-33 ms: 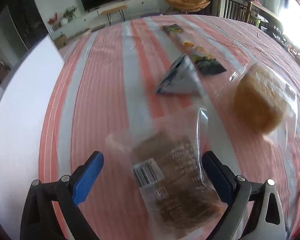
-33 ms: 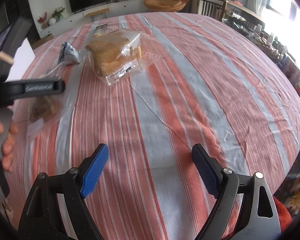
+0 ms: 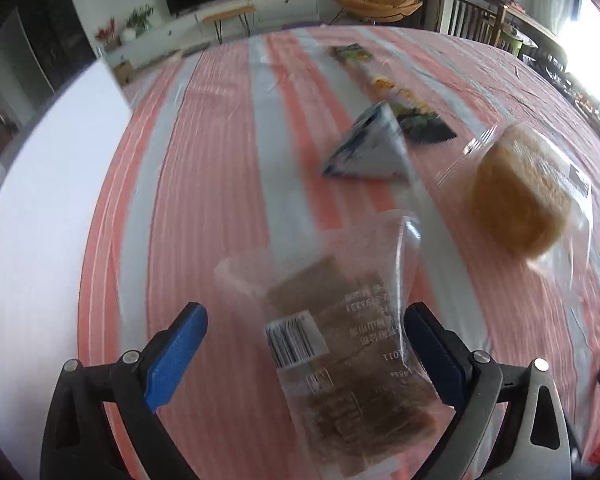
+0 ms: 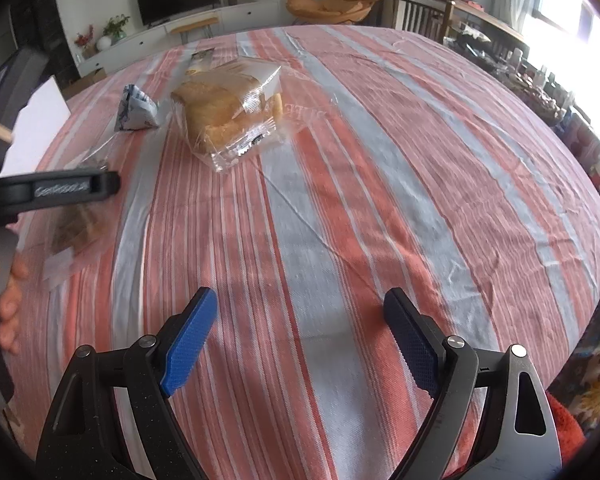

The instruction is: Organize snacks

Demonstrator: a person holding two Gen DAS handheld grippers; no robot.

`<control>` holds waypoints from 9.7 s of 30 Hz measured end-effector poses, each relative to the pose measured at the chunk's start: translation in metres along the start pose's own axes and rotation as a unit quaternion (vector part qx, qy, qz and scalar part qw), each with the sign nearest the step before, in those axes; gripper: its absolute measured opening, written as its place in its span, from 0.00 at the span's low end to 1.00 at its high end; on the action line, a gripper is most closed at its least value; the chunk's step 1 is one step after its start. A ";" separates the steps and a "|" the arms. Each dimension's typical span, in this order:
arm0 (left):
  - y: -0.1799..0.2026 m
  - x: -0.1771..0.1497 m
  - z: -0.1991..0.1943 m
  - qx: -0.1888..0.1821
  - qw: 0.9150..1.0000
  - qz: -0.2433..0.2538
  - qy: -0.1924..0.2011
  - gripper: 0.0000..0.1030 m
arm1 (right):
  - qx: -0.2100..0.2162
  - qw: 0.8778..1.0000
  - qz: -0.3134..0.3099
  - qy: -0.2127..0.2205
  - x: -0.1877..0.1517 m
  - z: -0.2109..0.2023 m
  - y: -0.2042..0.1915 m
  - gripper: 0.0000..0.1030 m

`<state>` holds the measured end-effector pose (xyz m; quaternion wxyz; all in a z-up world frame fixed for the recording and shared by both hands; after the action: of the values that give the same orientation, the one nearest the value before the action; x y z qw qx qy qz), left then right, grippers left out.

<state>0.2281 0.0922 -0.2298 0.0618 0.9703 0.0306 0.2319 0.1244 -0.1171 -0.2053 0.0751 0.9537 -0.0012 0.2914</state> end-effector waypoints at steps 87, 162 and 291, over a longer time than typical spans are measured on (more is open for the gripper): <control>-0.006 -0.033 -0.016 -0.048 0.995 0.051 0.077 1.00 | 0.002 1.000 -0.003 -0.001 0.000 -0.001 -0.002 0.87; -0.006 -0.033 -0.016 -0.049 0.994 0.051 0.077 1.00 | 0.002 1.000 -0.003 -0.001 -0.001 -0.001 -0.001 0.87; -0.052 -0.062 -0.221 -0.138 0.973 -0.013 0.183 0.97 | 0.096 0.992 -0.078 0.033 0.064 0.010 -0.090 0.82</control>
<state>0.0712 0.1619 -0.0692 0.1913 0.8931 0.0220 0.4066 0.1867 -0.0264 -0.1909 0.0053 0.9435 0.1035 0.3147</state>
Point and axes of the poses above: each gripper's, at about its wrist camera, not at the fingertips, and z roughly the way its jaws point, y to its right, x to its top, the point moved 7 cm from there along z, roughly the way its jaws point, and after that the axes turned 11 degrees about -x, right-handed, at the moved point
